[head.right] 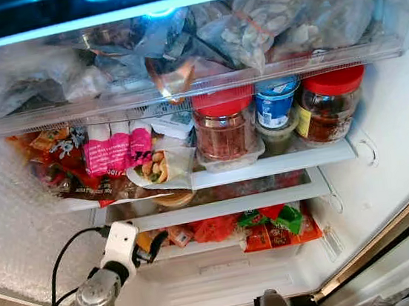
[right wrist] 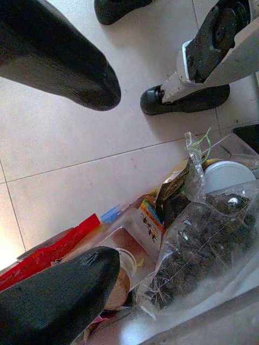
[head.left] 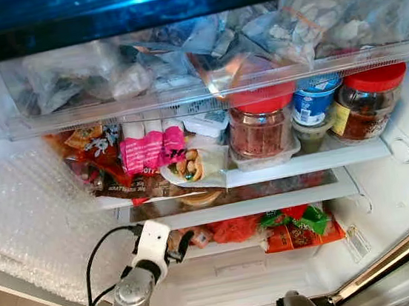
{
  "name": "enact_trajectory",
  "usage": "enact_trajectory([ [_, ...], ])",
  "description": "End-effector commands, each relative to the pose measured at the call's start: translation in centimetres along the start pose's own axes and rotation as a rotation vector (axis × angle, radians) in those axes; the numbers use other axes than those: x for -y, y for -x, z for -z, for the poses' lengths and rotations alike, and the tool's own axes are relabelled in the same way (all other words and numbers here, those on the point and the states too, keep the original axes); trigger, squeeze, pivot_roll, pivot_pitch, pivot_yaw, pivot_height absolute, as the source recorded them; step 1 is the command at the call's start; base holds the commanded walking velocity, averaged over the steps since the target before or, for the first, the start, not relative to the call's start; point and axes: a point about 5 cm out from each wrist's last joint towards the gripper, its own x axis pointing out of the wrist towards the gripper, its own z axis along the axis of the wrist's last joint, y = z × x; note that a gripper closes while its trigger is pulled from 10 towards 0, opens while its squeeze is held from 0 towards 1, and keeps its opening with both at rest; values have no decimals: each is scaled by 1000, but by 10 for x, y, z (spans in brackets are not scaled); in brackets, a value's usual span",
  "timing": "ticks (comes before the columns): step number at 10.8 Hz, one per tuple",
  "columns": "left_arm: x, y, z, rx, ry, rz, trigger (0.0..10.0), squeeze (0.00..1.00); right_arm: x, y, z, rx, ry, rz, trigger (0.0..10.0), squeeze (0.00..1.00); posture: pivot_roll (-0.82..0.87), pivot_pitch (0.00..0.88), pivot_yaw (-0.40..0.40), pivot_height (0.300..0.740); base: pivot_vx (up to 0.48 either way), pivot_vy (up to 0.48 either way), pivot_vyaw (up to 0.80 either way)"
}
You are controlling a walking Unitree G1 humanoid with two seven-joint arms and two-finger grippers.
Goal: Restocking fridge
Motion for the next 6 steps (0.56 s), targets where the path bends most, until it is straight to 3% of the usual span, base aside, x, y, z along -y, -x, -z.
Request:
enact_trajectory([
  [1, 2, 1, 5, -19, -21, 0, 10000, 0, 2, 3, 8, -20, -26, 18, 10000, 0, -166, 106, 77, 655, -255, 0, 0],
  [6, 4, -2, 5, 10, 5, -16, 10000, 0, 3, 3, 7, -17, -27, 19, 10000, 0, -170, 104, 74, 655, -277, 0, 0],
])
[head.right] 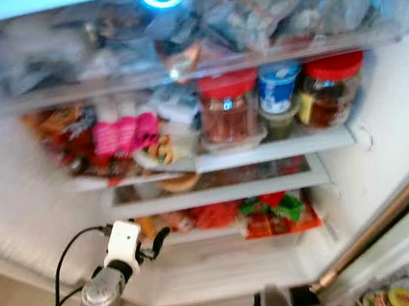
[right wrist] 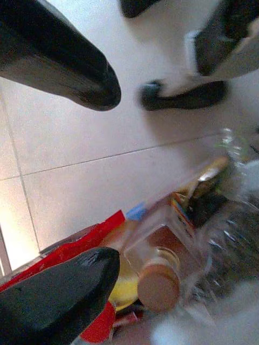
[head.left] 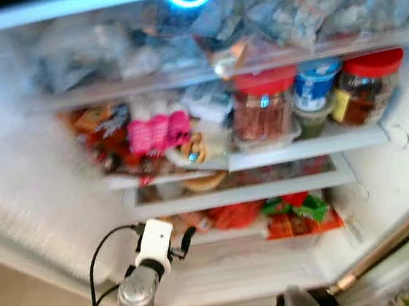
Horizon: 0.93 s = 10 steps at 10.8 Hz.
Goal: Restocking fridge
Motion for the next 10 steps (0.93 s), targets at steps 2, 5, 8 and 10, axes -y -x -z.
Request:
enact_trajectory([
  [2, 0, 2, 7, -24, -6, 4, 10000, 0, 2, 0, -1, 1, -23, 12, 10000, 0, -171, 102, 76, 655, -276, 0, 0],
  [5, -3, 3, 13, -47, 10, -16, 10000, 0, 1, -1, -3, 6, -25, 11, 10000, 0, -174, 94, 77, 655, -259, 0, 0],
  [8, -20, 15, 37, -164, 75, -157, 10000, 0, 0, -2, -5, 11, -29, 9, 10000, 0, -177, 87, 81, 655, -81, 0, 0],
  [10, -31, 30, 61, -309, 157, -205, 10000, 0, -1, -3, -7, 17, -34, 8, 10000, 0, -176, 73, 90, 655, 0, 0, 0],
])
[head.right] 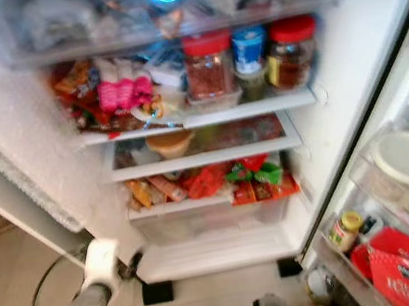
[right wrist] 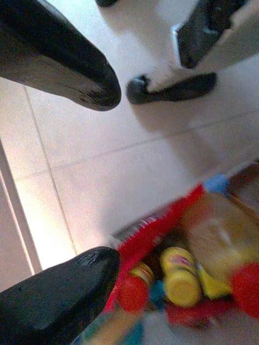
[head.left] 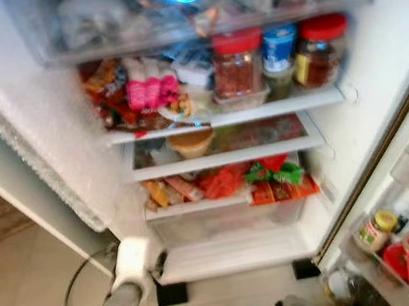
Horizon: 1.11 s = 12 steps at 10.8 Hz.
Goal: Restocking fridge
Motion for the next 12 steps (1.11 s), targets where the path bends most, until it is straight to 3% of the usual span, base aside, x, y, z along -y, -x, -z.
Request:
enact_trajectory([
  [1, -7, 5, 14, -69, 17, -19, 10000, 0, -3, -2, -4, 10, -22, -2, 10000, 0, -172, 65, 95, 655, 0, 330, 0],
  [4, -17, 12, 37, -223, 24, -59, 10000, 0, -7, -6, -12, 22, -30, -6, 10000, 0, -164, 34, 105, 655, 0, 316, 0],
  [7, -18, 19, 53, -315, 41, -86, 10000, 0, -9, -8, -18, 28, -28, -1, 10000, 0, -144, 8, 104, 655, 0, 0, 0],
  [12, -15, 28, 69, -387, 71, -110, 10000, 0, -8, -11, -24, 30, -12, -10, 10000, 0, -106, 0, 74, 655, 0, 342, 0],
])
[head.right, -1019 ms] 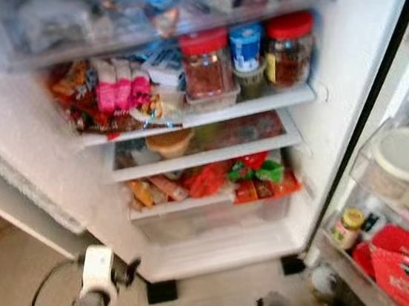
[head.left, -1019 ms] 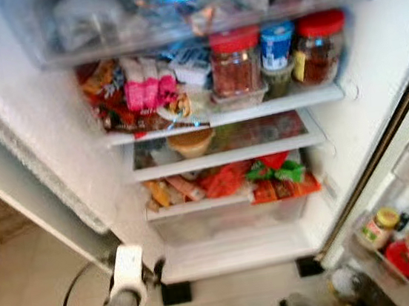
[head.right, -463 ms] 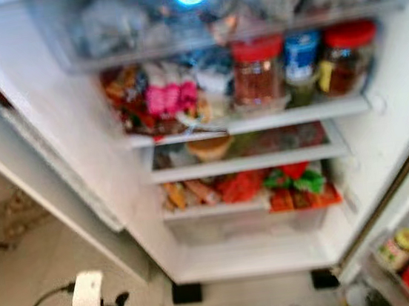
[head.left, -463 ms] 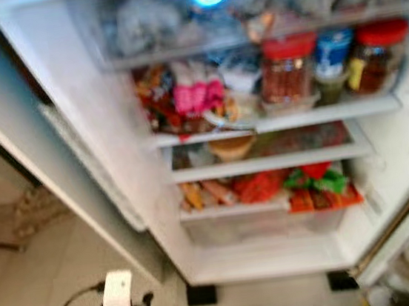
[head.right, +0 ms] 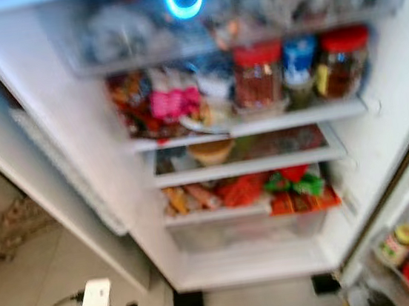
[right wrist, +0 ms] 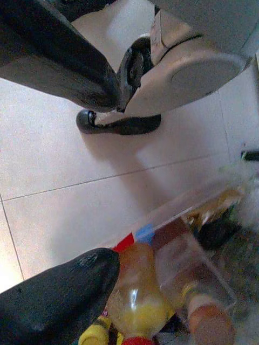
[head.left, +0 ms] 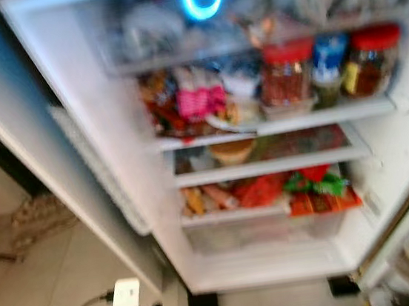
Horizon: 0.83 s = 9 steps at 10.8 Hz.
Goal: Restocking fridge
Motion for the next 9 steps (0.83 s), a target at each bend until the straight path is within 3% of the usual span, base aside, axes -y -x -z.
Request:
enact_trajectory([
  [1, -11, 1, 2, -28, 4, -43, 10000, 0, -9, -1, 4, -21, -4, -30, 10000, 0, -97, 0, 68, 655, 0, 428, 0],
  [9, -6, -2, -5, -34, 29, -57, 10000, 0, -8, -2, 0, -33, 26, -45, 10000, 0, -67, 0, 40, 655, 0, 455, 0],
])
